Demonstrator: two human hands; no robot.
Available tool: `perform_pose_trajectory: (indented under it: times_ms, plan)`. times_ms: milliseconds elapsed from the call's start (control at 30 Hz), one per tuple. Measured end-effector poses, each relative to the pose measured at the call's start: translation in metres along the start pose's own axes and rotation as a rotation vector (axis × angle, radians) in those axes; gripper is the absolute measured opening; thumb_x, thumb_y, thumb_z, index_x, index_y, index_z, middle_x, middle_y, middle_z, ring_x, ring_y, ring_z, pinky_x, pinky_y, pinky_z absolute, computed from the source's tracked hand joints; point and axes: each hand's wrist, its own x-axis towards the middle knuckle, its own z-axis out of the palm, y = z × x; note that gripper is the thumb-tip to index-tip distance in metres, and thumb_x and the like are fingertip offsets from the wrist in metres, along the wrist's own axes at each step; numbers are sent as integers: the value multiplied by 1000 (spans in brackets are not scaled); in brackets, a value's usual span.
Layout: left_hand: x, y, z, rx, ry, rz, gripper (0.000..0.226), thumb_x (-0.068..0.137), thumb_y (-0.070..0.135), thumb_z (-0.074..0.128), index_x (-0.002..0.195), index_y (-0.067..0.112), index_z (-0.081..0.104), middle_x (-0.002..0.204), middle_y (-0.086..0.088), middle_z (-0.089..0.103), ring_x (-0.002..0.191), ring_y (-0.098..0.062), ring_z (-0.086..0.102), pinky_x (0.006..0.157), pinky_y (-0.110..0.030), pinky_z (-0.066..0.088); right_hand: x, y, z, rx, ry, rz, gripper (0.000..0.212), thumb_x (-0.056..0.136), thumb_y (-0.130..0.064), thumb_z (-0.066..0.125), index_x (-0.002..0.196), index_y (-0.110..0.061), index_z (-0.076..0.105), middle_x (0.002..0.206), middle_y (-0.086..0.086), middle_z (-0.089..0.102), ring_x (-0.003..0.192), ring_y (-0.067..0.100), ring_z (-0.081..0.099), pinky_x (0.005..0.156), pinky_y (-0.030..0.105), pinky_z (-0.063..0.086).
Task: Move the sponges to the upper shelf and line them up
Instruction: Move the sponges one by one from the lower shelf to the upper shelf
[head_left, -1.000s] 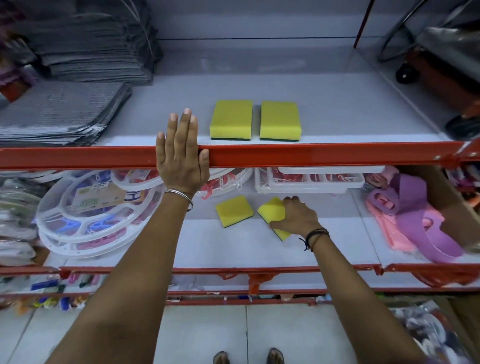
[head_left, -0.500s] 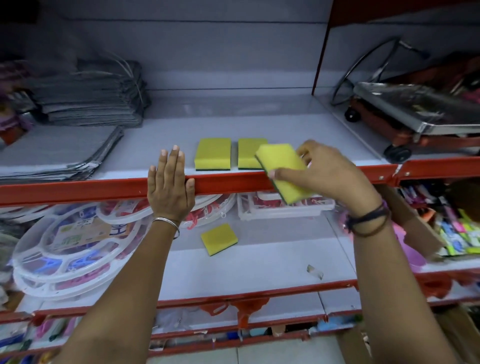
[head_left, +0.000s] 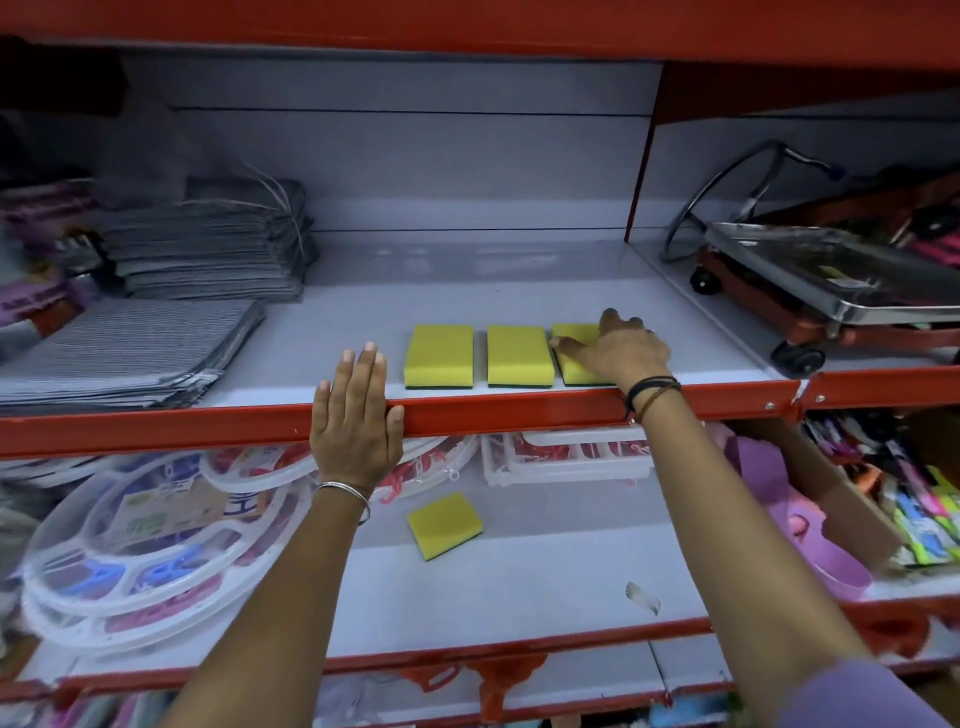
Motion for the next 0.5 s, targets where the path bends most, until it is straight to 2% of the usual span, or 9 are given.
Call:
perform_pose_trajectory:
  times_ms: [67,133,267,333,400,500]
  plan:
    - [-1,0,1,7,17,5,53,96,35,21,140,10,37,142,-5,44,146,-14,10,119,-32,6,-5,2,1,21,93,-11,80,78,-68,51,128,-6,45,131,21,48,121,39,48,94,44,44]
    - [-2,-1,1,6,20,9,53,96,36,21,139,10,37,142,-5,44,146,-14,11,119,-32,6,-20,2,1,24,278,-103,69,81,-58,57,123,-3,50,124,21,51,116,40,50,91,44,45]
    - [-3,-1,3,16,35,15,53,96,36,20,138,10,39,142,-4,44,146,-13,11,119,-32,6,-66,5,25,200,694,-436,34,85,-34,58,105,-7,61,104,13,63,96,32,59,79,39,45]
    - [-5,-2,3,22,36,18,53,96,36,20,138,10,39,141,-4,45,145,-13,12,119,-32,6,-90,11,54,289,800,-605,20,84,-25,60,94,-7,63,92,10,67,85,27,60,72,37,44]
    - [-6,-2,5,25,47,23,53,96,36,20,138,11,40,142,-3,43,145,-13,11,119,-31,4,-106,17,88,360,729,-717,15,83,-19,60,91,-7,63,85,9,67,80,22,57,68,34,44]
    - [-7,-3,6,25,66,33,53,96,36,19,138,11,38,143,-2,39,146,-12,10,119,-32,5,-122,19,141,393,473,-751,16,80,-19,57,89,-7,62,77,7,61,74,17,49,65,28,41]
